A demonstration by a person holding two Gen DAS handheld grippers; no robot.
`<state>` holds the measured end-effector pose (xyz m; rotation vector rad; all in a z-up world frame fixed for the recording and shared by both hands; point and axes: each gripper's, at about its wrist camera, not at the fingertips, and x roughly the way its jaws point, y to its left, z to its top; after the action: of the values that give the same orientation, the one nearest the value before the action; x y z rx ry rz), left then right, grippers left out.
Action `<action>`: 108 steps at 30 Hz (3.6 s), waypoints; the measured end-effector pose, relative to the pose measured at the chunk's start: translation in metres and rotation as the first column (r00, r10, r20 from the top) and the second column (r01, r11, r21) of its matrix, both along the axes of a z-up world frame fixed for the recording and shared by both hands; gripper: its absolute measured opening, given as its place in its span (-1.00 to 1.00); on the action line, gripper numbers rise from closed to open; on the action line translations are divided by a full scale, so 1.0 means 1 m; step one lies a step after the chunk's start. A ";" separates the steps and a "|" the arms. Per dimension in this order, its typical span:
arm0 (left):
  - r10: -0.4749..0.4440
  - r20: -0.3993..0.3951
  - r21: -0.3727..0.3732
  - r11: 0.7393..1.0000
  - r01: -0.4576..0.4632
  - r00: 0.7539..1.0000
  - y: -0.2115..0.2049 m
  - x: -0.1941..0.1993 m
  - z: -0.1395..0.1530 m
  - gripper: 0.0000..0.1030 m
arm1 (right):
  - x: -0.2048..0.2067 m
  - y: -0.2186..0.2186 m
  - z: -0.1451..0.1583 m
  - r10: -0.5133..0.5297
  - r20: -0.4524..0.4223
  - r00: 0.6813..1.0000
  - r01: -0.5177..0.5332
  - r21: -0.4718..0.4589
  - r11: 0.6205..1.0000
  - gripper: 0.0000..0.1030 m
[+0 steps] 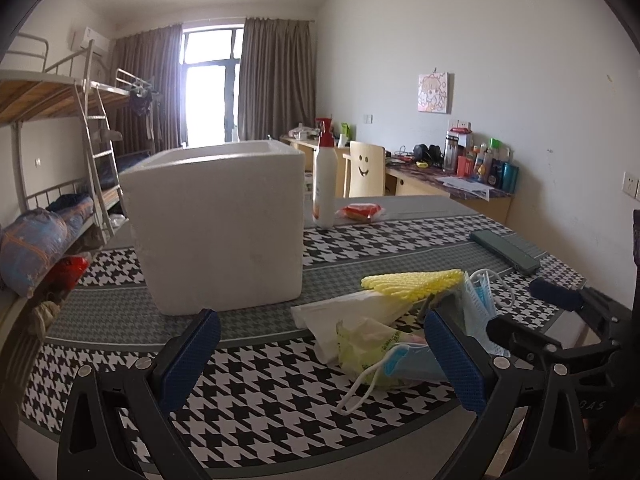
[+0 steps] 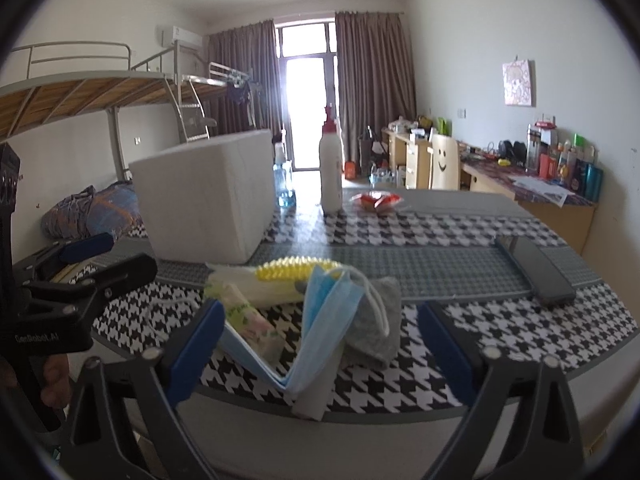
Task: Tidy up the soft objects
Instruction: 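Close left gripper on yellow foam mesh while right gripper grasps blue face masks, then lift yellow foam mesh with left gripper while right gripper lifts blue masks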
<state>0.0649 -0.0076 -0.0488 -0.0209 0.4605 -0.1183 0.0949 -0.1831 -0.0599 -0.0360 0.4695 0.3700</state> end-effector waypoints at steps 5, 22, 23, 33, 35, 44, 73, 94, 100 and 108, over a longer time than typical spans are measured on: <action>-0.008 -0.021 -0.007 1.000 0.008 1.000 -0.001 0.007 -0.003 0.98 | 0.004 0.000 -0.007 0.012 -0.052 0.999 -0.012 0.006 1.000 0.44; -0.148 -0.052 0.055 0.987 0.151 0.988 -0.034 0.039 0.009 0.98 | 0.000 -0.006 -0.017 0.061 -0.116 0.991 -0.057 0.040 0.998 -0.08; -0.160 -0.058 0.072 0.984 0.164 0.985 -0.037 0.041 0.008 0.98 | 0.000 -0.006 -0.018 0.062 -0.119 0.991 -0.058 0.037 0.998 -0.08; -0.248 -0.099 0.192 0.946 0.263 0.964 -0.065 0.063 -0.002 0.93 | 0.003 -0.010 -0.022 0.067 -0.131 0.989 -0.060 0.052 0.997 -0.08; -0.274 -0.114 0.210 0.933 0.293 0.955 -0.070 0.066 -0.005 0.85 | 0.004 -0.012 -0.022 0.063 -0.130 0.989 -0.057 0.054 0.997 -0.08; -0.300 -0.178 0.258 0.905 0.339 0.937 -0.083 0.080 -0.021 0.31 | 0.008 -0.021 -0.026 0.068 -0.139 0.988 -0.058 0.079 0.995 -0.08; -0.310 -0.104 0.199 0.925 0.325 0.945 -0.077 0.074 0.002 -0.80 | 0.009 -0.023 -0.028 0.081 -0.141 0.987 -0.068 0.093 0.993 -0.08; -0.217 0.026 0.131 0.969 0.211 0.976 -0.032 0.033 0.031 -0.80 | 0.006 0.003 -0.015 0.139 -0.113 0.984 -0.134 0.050 0.990 -0.08; -0.182 0.041 0.115 0.978 0.176 0.982 -0.017 0.020 0.031 -0.80 | 0.010 0.017 -0.015 0.172 -0.132 0.976 -0.167 0.048 0.985 -0.08; -0.156 0.042 0.093 0.984 0.152 0.987 -0.007 0.015 0.025 -0.80 | 0.022 0.020 -0.010 0.150 -0.176 0.973 -0.140 0.069 0.988 -0.25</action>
<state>0.0802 -0.0150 -0.0239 0.1058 0.4174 -0.2493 0.1170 -0.1630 -0.0700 0.0186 0.6382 0.5328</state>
